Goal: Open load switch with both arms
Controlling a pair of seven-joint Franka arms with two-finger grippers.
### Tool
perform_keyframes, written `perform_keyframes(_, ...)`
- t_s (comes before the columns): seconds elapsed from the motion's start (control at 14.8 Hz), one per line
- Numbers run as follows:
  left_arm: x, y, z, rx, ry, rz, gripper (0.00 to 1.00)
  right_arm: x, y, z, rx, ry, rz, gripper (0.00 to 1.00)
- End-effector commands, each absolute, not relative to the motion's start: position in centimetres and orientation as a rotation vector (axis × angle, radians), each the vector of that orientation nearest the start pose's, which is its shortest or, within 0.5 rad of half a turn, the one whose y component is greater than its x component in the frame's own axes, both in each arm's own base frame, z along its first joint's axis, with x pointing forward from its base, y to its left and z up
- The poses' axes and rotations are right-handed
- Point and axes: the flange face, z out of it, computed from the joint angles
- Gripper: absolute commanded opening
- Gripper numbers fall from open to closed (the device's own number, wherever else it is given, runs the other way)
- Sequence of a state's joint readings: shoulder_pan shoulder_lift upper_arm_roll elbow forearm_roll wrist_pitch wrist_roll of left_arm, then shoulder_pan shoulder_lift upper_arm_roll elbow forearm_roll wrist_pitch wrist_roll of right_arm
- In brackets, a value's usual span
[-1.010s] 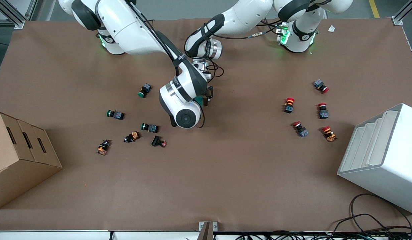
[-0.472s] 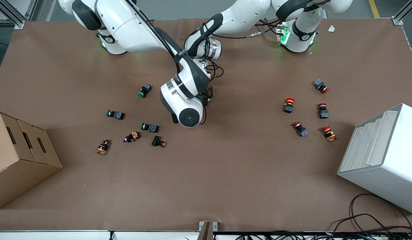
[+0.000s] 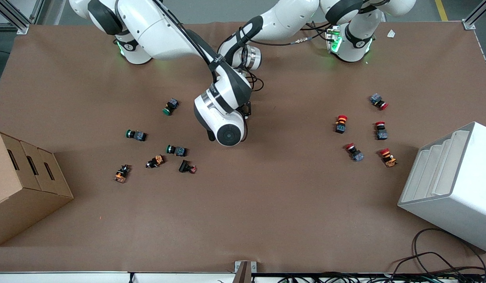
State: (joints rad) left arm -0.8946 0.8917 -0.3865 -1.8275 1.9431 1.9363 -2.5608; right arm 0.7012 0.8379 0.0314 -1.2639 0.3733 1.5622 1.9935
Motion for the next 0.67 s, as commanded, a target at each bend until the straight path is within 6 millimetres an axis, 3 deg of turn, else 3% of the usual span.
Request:
perform_keyframes(0.0, 23.8, -56.8, 5.2, -2.699, 0.165, -1.727, 0.99, 47.0, 49.0, 21.9, -2.696, 2.217, 0.927, 0.99)
perform_keyframes(0.61, 23.9, -56.9, 5.4, -2.693, 0.176, -1.725, 0.99, 45.6, 49.2, 20.0, -2.75, 2.223, 0.888, 1.0)
